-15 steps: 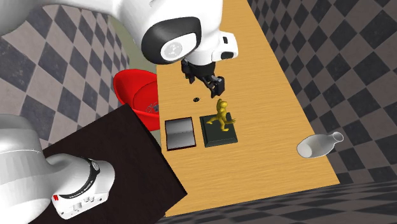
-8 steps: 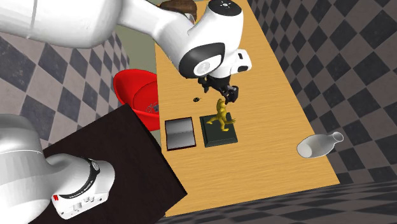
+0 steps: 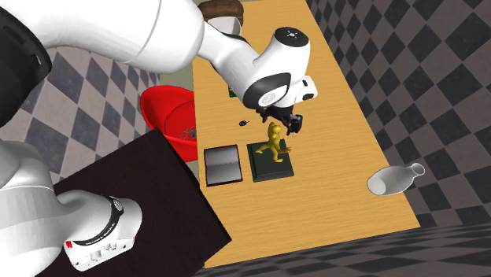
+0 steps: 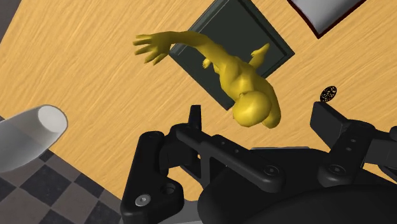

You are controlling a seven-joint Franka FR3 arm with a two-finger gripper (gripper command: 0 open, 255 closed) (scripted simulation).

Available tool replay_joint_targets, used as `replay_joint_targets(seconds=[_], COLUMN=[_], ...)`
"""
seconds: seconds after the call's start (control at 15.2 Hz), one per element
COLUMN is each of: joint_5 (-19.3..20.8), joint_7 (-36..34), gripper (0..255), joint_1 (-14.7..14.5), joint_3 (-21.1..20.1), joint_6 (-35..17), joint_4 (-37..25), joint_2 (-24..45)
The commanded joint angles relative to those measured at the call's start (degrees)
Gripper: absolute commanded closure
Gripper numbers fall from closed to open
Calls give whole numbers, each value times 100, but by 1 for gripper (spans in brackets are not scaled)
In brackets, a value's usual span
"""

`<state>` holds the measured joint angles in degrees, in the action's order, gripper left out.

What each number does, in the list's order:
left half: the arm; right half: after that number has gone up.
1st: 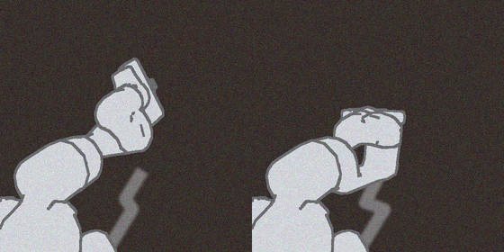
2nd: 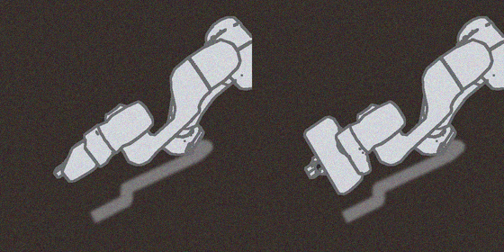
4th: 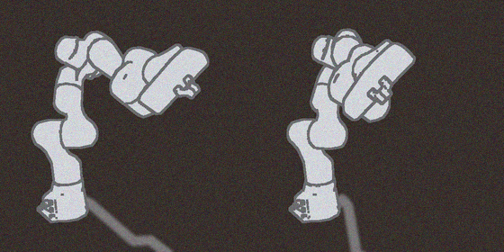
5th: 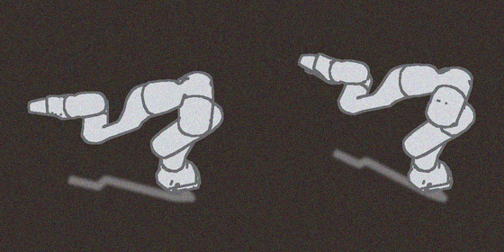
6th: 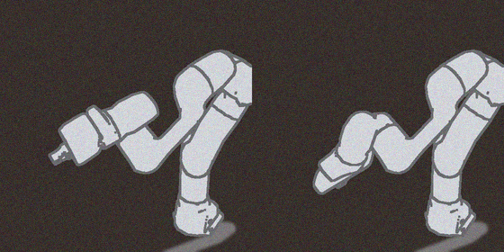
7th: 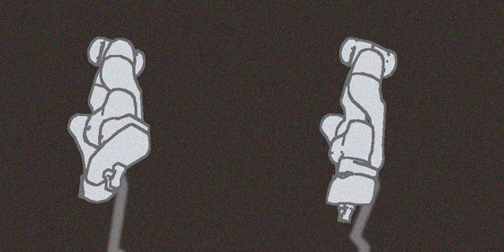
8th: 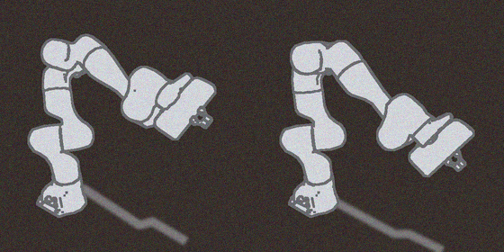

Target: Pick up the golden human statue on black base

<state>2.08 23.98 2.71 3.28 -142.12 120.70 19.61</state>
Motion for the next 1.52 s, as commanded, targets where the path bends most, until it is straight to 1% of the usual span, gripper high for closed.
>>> replay_joint_targets(seconds=[0.0, 0.13, 0.26, 0.33, 0.92, 1.45], joint_5=[-4, -8, -7, -8, -8, 4], joint_7=[9, 6, 6, 9, 7, 16], gripper=[0, 0, 0, 255, 255, 255], joint_1=[9, 12, 12, 14, 12, 2], joint_3=[0, -3, -3, -3, -3, 5], joint_6=[-114, -274, -274, -272, -274, 234], joint_4=[-10, -4, -4, -9, -4, -51], joint_2=[122, 276, 276, 280, 276, -185])
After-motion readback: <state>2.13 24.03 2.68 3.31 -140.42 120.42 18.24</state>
